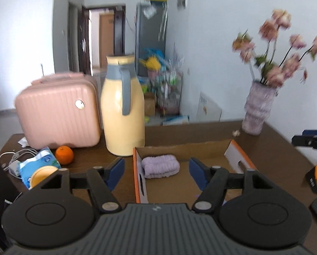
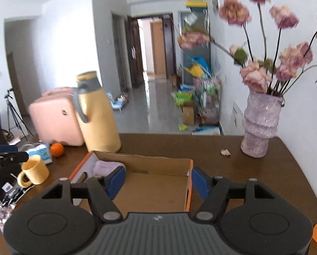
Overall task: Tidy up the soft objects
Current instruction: 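Withdraw the left tool from the box back toward the pile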
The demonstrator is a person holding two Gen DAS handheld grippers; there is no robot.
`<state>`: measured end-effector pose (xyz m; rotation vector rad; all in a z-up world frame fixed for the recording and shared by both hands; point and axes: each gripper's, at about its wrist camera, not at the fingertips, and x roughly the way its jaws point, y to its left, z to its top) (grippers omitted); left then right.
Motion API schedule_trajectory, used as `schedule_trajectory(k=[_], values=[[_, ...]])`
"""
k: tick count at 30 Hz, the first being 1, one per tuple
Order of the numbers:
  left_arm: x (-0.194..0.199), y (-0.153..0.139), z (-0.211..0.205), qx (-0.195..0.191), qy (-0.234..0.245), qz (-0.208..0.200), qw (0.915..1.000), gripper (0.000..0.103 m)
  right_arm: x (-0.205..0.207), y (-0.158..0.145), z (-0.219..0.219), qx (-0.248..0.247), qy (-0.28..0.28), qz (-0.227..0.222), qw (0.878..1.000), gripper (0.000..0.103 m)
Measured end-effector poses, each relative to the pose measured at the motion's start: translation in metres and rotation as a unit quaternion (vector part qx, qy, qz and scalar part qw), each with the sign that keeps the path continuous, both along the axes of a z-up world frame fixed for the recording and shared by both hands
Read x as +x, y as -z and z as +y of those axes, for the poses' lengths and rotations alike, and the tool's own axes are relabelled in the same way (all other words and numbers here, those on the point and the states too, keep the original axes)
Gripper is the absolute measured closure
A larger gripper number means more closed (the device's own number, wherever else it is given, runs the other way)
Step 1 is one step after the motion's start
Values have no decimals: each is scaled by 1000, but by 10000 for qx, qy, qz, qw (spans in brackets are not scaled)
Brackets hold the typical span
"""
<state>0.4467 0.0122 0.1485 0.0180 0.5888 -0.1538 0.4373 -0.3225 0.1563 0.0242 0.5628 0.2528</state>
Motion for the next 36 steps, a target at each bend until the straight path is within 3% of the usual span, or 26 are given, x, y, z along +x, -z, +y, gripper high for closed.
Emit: schedule_trajectory(k=[5, 12, 15, 18, 21, 25, 28, 36], values=[[-88, 11, -3, -170, 183, -720, 9971, 23, -70, 16, 3, -16, -230, -551, 9982, 28], [-223, 61, -16, 99, 142, -1692, 9854, 8, -185, 68, 12, -16, -314, -995, 9945, 21], [-268, 84, -18, 227, 144, -1846, 9825, 8, -231, 98, 20, -52, -290, -987, 9947, 17], [-297, 107, -13, 152, 140, -1691, 9854, 6, -271, 124, 28, -28, -237, -962, 9951, 17], [-315, 130, -7, 41, 243, -1472, 9888, 5, -304, 148, 31, 198, -196, -966, 9949, 16], [-322, 164, 0, 2, 237, -1201, 9925, 6, -325, 170, 39, -56, -190, -935, 9954, 16], [-319, 177, 2, -164, 243, -961, 9949, 6, -330, 178, 45, -183, -184, -956, 9951, 16], [-299, 190, -7, -162, 235, -833, 9961, 7, -308, 183, 52, -172, -222, -884, 9957, 17]])
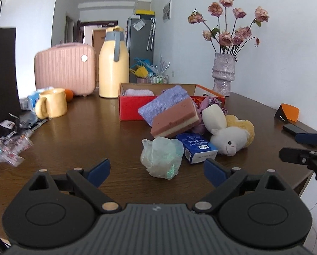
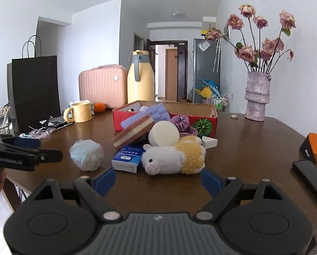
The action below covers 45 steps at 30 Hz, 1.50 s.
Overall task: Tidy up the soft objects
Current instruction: 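Withdraw the left tool from the box back toward the pile, then grasp the pink-and-yellow sponge with the left tool and lift it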
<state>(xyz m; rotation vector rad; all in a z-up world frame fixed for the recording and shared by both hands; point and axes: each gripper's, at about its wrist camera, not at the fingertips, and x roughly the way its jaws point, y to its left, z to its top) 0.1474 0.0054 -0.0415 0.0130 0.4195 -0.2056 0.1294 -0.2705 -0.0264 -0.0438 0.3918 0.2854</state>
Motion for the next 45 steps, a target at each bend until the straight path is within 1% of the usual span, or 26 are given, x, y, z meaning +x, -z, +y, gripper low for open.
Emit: schedule_trajectory(k=[3, 6, 9, 11, 12, 13, 15, 16, 17, 18, 19, 20, 22, 23, 25, 26, 27, 28, 29, 30, 32, 36, 39, 41, 42, 45], values=[[18, 4, -3, -138, 30, 148, 9998, 10, 17, 0, 3, 6, -3, 12, 10000, 17], [35, 8, -9, -83, 73, 197, 9997, 10, 37, -2, 5, 88, -5, 47, 9999, 18], [53, 11, -9, -127, 87, 250, 9996, 14, 60, -6, 10, 289, -29, 105, 9995, 22], [69, 13, -8, -156, 3, 319, 9994, 14, 76, -9, 15, 450, -131, 120, 9988, 25], [77, 13, -5, -222, 4, 364, 9991, 14, 84, -11, 18, 526, -163, 134, 9984, 27], [84, 11, 0, -396, 94, 400, 9984, 14, 93, -13, 22, 595, -173, 160, 9980, 28], [103, 2, 15, -940, 322, 430, 9941, 15, 114, -16, 31, 738, -209, 258, 9967, 36], [112, -2, 21, -1156, 361, 446, 9916, 21, 125, -17, 36, 794, -255, 311, 9960, 38], [127, -5, 26, -1342, 406, 508, 9888, 27, 135, -16, 41, 835, -282, 368, 9954, 45], [142, -6, 29, -1441, 406, 615, 9868, 38, 146, -16, 46, 859, -264, 467, 9949, 50], [160, -5, 31, -1474, 362, 796, 9852, 41, 155, -15, 51, 885, -262, 515, 9944, 51], [174, -2, 32, -1493, 321, 1016, 9830, 42, 162, -15, 57, 897, -283, 528, 9942, 53], [205, 8, 36, -1827, 472, 1484, 9708, 43, 176, -12, 68, 805, -287, 618, 9944, 58], [219, 14, 39, -2069, 510, 1741, 9614, 44, 180, -10, 70, 783, -273, 663, 9943, 60], [235, 26, 40, -2416, 630, 2113, 9450, 45, 188, -4, 75, 748, -234, 770, 9939, 62], [241, 31, 40, -2532, 670, 2228, 9390, 49, 191, -2, 76, 733, -190, 820, 9937, 64], [244, 35, 40, -2636, 724, 2273, 9347, 64, 192, 0, 77, 711, -125, 793, 9942, 69], [245, 36, 41, -2680, 750, 2282, 9330, 66, 193, 1, 76, 716, -95, 759, 9945, 73], [246, 37, 42, -2748, 804, 2273, 9308, 66, 194, 1, 75, 770, -76, 739, 9943, 80], [245, 36, 43, -2829, 924, 2236, 9281, 66, 194, -2, 73, 836, -76, 708, 9940, 83], [242, 28, 43, -2748, 903, 2087, 9342, 68, 192, -7, 70, 937, -136, 632, 9935, 83], [222, 0, 42, -2642, 954, 1719, 9442, 68, 170, -31, 62, 1010, -184, 230, 9944, 84], [186, -36, 30, -2326, 1089, 1242, 9584, 68, 140, -48, 47, 1004, -310, -48, 9945, 84], [161, -51, 19, -2209, 1169, 1051, 9626, 69, 121, -53, 31, 1177, -373, 35, 9923, 84], [147, -55, 14, -2204, 1203, 1021, 9626, 71, 110, -52, 20, 1298, -421, 129, 9906, 84], [111, -55, -5, -2138, 1291, 1125, 9617, 71, 80, -40, -7, 1524, -416, 484, 9863, 84]])
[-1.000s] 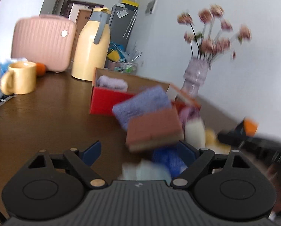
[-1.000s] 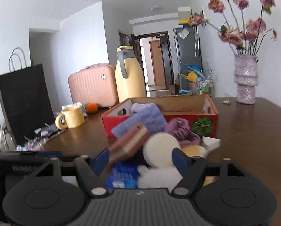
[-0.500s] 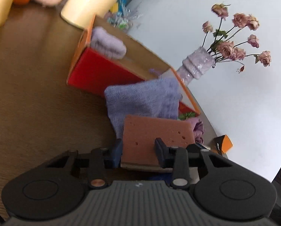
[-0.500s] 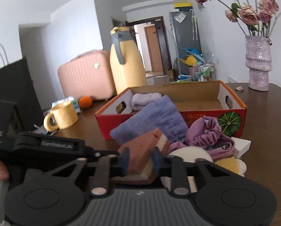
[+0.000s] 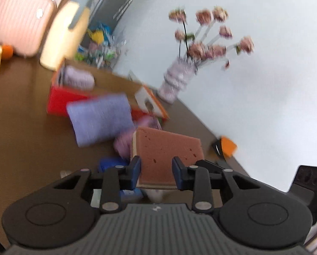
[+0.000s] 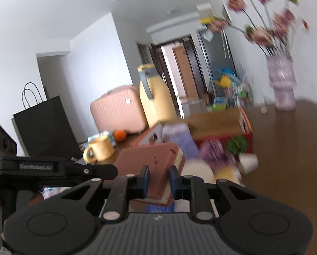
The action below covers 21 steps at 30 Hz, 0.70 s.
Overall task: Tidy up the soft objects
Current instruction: 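Grasp the pink-and-yellow sponge with the left tool and lift it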
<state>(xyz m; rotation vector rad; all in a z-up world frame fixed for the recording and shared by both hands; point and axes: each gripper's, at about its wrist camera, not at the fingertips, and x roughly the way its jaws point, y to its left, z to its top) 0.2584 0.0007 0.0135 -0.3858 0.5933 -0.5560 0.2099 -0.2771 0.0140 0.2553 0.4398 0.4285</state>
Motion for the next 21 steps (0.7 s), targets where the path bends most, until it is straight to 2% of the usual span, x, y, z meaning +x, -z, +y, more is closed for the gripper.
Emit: schedule_trajectory(k=[3, 5, 10, 12, 13, 15, 21], values=[[-31, 18, -21, 129, 155, 248, 9995, 71, -22, 23, -20, 143, 105, 445, 9989, 83], [-43, 35, -34, 250, 209, 560, 9979, 71, -33, 38, -27, 130, 240, 713, 9971, 83], [-63, 68, -50, 521, 279, 1045, 9928, 70, -45, 67, -34, 197, 308, 984, 9945, 83], [-66, 71, -49, 530, 256, 973, 9935, 68, -48, 72, -36, 281, 301, 996, 9942, 81], [-66, 71, -48, 555, 268, 971, 9934, 63, -48, 74, -37, 329, 307, 994, 9940, 81], [-65, 68, -47, 574, 278, 976, 9932, 59, -49, 76, -37, 370, 290, 989, 9940, 78], [-52, 72, -49, 568, 137, 1104, 9922, 59, -44, 75, -39, 433, 276, 995, 9937, 71]])
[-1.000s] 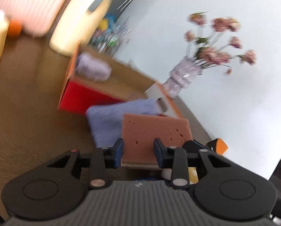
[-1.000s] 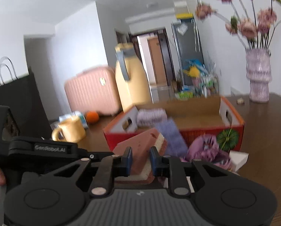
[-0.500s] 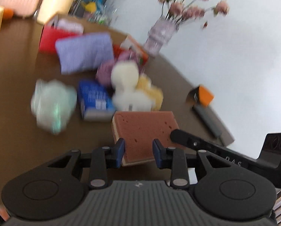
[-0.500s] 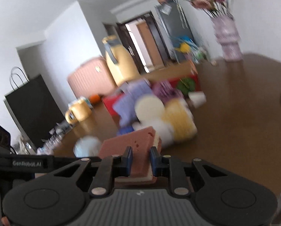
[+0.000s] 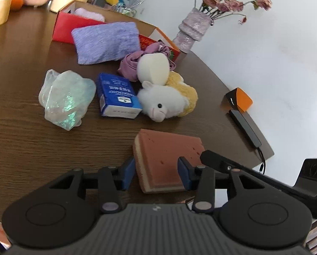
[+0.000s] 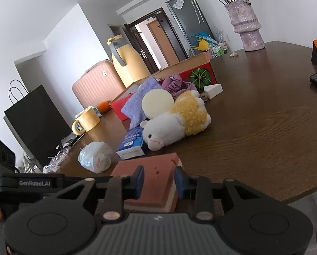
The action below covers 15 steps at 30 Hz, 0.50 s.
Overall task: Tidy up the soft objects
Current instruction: 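Grasp the pink-and-yellow sponge with the left tool and lift it, then lower the sponge into the box beside the towel and release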
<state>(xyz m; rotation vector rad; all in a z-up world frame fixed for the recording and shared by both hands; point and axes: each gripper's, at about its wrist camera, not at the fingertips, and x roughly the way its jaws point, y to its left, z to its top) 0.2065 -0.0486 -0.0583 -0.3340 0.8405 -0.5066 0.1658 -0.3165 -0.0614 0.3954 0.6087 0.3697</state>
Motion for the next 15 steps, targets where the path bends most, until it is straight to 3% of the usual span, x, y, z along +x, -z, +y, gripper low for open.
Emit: schedule_trajectory(k=[6, 11, 15], values=[[12, 6, 3, -323, 68, 277, 9991, 67, 11, 6, 2, 11, -40, 145, 9999, 71], [15, -5, -3, -267, 177, -6, 9995, 67, 16, -16, -2, -41, -20, -105, 9999, 75], [37, -31, -7, -387, 234, -356, 9983, 67, 47, -56, 1, -337, 0, -612, 9976, 75]])
